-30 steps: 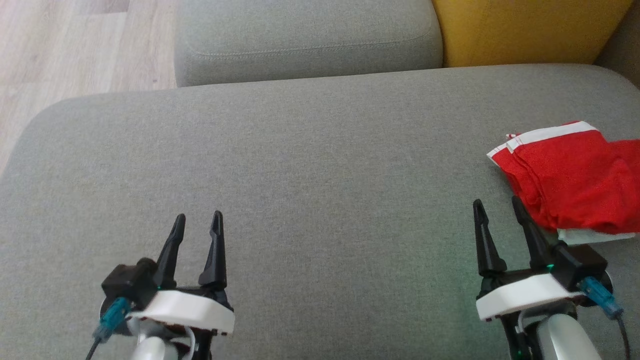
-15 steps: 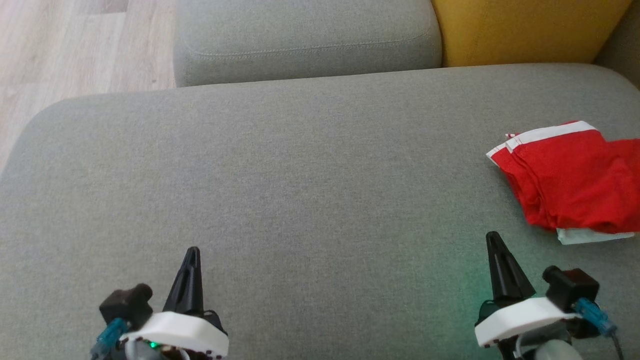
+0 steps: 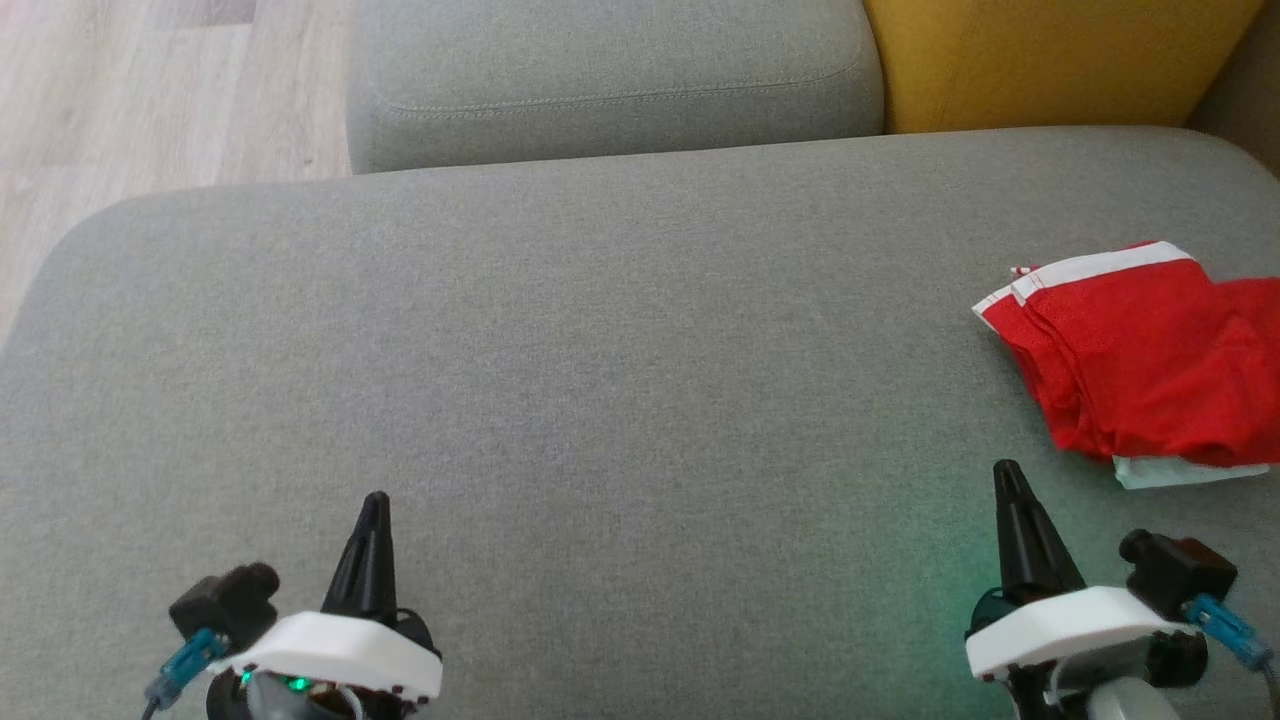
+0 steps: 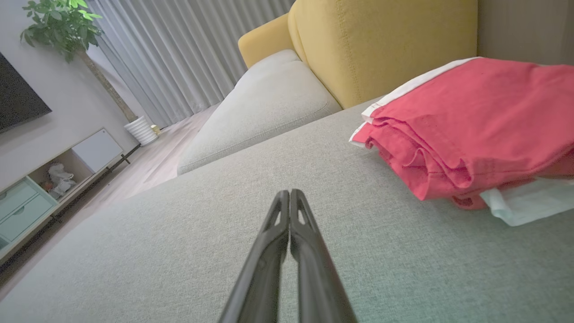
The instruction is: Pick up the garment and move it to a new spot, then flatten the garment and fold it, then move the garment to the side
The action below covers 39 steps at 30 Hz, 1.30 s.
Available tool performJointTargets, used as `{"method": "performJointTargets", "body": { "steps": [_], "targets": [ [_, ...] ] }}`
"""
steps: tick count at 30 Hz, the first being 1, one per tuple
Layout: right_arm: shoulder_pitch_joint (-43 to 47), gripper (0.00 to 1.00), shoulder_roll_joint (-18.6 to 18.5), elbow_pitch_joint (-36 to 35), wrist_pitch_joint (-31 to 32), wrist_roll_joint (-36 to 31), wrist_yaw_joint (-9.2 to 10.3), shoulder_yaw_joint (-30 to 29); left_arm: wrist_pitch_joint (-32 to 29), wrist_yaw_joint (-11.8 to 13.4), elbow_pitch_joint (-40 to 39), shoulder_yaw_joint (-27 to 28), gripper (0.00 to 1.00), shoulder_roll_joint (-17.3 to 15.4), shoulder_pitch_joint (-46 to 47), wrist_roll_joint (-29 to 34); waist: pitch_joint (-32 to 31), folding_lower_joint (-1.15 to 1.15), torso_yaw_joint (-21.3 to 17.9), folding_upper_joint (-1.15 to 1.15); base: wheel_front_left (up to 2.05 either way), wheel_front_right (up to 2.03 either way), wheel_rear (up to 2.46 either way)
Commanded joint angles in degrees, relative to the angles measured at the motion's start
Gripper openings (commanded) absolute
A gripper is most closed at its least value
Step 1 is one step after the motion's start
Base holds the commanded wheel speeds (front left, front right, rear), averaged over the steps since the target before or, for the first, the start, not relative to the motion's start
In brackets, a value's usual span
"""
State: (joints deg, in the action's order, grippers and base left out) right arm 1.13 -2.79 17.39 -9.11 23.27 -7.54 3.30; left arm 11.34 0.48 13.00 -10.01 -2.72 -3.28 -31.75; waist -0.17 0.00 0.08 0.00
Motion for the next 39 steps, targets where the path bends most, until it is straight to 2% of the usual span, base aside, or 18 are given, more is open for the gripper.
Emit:
{"method": "performJointTargets", "body": {
  "steps": [1,39],
  "targets": [
    [-3.0,0.00,-0.7,-2.1,0.3,1.9,0.01,-0.2,-0.3,-0.4,-1.7,1.4,0.00,-0.5,2.9,-1.6,0.0,0.00,0.0,0.00,0.00,0.00,0.00],
    [-4.5,0.00,-1.2,-2.6,5.0,26.9,0.03,-2.7,-6.0,-3.1,-0.8,6.0,0.00,-0.9,5.2,-23.4,0.1,0.00,0.0,0.00,0.00,0.00,0.00]
  ]
}}
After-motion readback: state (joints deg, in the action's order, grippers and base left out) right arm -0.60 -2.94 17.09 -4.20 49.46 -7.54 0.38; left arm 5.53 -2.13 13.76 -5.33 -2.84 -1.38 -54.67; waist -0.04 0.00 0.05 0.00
